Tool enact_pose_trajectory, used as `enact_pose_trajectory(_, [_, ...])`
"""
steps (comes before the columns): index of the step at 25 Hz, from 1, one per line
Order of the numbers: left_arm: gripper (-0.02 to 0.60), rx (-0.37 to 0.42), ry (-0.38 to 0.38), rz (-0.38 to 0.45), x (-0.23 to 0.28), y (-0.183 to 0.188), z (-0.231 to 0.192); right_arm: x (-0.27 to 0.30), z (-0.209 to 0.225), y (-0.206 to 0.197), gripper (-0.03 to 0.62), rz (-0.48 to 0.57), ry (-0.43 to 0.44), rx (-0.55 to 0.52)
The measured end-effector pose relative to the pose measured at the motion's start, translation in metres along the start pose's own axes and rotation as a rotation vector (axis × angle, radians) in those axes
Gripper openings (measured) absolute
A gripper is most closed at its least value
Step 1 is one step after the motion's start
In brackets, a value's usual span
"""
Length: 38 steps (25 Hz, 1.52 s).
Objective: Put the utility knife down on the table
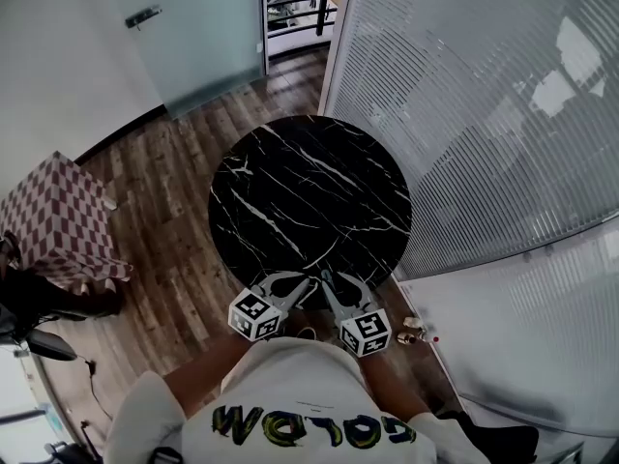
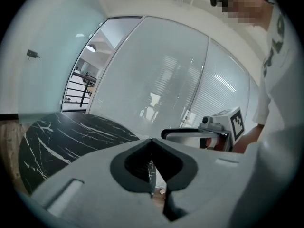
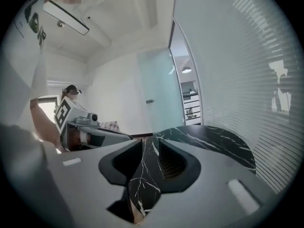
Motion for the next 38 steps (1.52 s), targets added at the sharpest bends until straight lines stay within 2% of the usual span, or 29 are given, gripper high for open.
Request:
enact_pose_trajectory(6, [0.0,0.065,-0.015,0.105,-0.022,0.036,0.021,-0.02,-0.015,0.042,0.092,0.089,0.011,-0.026])
enact_pose_trajectory(10, [0.0,0.117,-0.025,0.148,-0.031,0.056,0.038,-0.033,-0.022,0.061,0.08,0.13,0.018,-0.041])
enact_pose_trajectory(13, [0.0,0.125,-0.031,0.179,-0.039,0.071,0.049,-0.042,-0.031,0.077,0.061,0.159,0.025,-0.059])
enact_pose_trajectory(19, [0.0,0.168,-0.037,0.213,-0.046,0.089,0.066,-0.053,-0.045,0.098,0.005,0.194,0.07,-0.081])
enact_pose_trajectory(30, [0.0,0.187,-0.063,0.273,-0.061,0.114,0.09,-0.071,-0.066,0.132,0.002,0.278,0.117,-0.105])
enact_pose_trajectory(38, [0.0,0.204,-0.064,0.31,-0.064,0.129,0.1,-0.078,-0.07,0.146,0.0,0.294,0.129,-0.138])
Point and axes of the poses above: the fingertips, and each gripper's own axes: x forward along the fingers, z to its right, y out of its top, the point moved 8 cm from there along -x, backward along the fingers, and after that the axes turned 1 degree about z, right-handed, at the moved point
